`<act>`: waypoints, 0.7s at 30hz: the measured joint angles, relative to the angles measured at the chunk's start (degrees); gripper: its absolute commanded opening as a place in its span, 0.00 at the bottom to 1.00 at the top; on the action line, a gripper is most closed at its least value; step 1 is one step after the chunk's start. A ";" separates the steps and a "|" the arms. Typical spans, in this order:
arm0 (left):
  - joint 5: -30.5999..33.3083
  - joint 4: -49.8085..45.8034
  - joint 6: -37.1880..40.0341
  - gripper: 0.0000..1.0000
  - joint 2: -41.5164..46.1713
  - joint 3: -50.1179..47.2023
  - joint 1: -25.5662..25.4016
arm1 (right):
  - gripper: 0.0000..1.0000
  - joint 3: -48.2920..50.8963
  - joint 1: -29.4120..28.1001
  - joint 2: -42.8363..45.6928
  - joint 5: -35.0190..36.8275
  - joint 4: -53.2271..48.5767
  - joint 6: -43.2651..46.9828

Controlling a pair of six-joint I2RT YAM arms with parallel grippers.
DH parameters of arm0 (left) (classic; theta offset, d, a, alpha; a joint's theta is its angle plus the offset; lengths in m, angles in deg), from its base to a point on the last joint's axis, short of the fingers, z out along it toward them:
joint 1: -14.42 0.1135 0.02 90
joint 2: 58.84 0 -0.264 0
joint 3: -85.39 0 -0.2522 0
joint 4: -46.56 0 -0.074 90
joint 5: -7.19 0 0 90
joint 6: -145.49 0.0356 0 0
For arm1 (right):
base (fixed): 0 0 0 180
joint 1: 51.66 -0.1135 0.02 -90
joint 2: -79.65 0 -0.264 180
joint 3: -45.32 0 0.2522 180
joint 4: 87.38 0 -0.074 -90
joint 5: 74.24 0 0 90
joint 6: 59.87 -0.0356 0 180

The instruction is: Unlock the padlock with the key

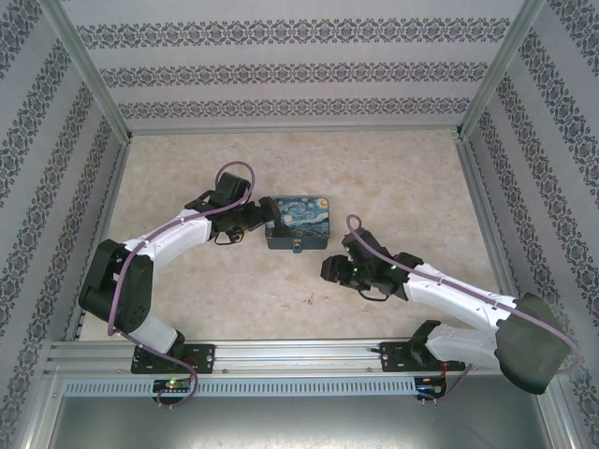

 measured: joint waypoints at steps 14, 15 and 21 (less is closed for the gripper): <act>-3.04 9.64 -6.08 0.99 0.02 -5.33 0.00 | 0.46 -11.41 -15.04 -16.72 8.66 -9.29 -26.86; -3.39 9.88 -6.12 1.00 0.02 -5.40 0.00 | 0.46 -12.66 -15.13 -17.57 8.68 -9.97 -27.65; -5.11 11.54 -6.25 0.99 0.02 -5.44 0.15 | 0.45 -17.46 -16.55 -22.67 8.83 -14.67 -32.13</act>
